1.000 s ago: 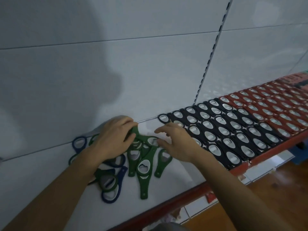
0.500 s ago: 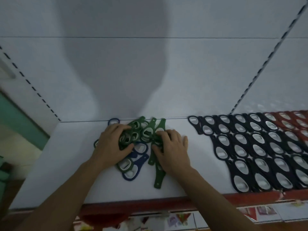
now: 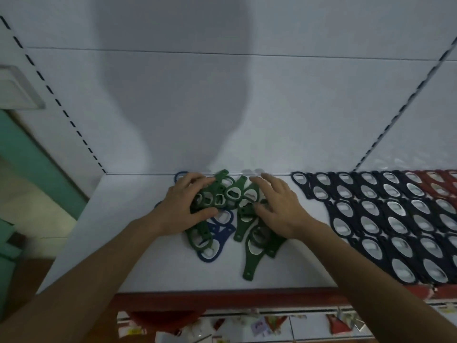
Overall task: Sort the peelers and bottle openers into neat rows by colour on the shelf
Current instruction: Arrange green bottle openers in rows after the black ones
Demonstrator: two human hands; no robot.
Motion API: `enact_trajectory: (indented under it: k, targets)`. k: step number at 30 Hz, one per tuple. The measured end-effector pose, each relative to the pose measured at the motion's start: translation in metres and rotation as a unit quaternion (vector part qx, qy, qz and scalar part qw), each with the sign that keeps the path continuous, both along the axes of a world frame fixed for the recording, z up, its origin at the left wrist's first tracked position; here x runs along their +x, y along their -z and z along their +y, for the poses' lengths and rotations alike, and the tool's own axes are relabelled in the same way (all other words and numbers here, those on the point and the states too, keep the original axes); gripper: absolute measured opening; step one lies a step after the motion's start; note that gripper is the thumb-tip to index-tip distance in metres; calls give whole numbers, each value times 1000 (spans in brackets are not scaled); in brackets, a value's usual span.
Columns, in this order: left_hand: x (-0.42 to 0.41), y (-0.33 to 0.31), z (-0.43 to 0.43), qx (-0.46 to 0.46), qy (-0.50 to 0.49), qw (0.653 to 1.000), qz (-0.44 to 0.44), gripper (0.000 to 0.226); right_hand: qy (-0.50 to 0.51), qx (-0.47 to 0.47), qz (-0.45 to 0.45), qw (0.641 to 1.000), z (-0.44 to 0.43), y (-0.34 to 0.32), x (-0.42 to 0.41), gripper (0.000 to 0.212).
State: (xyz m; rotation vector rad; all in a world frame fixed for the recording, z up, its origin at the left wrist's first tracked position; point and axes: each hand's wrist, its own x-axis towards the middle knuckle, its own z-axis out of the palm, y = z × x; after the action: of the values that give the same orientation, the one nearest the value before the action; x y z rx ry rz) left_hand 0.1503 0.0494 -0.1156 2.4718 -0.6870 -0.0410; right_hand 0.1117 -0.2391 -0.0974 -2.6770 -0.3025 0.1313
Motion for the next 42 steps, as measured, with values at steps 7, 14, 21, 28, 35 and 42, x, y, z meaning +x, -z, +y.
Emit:
enact_trajectory:
  k: [7,14,21,28,35,42]
  targets:
    - [9,8,49,168,50,984,-15,109,7,-106,2,994,64,21,-3,80]
    - [23,12,99,128,71,989,-30,115,-8,-65,-17,998,124,21,10,73]
    - [28,12,130,62,73,995,-31,95,43,-49,-49,997,168,25,11,68]
    - [26,12,130,-3,53,998,-38,81,110,77,-100,986,189,24,10,54]
    - [28,15,117,-18,-6,997,-80,62,165,136,-188,958,180,16,12,35]
    - [26,7,111,-84,-51,994,-49,57,4,62,-170,983,187,3,34,36]
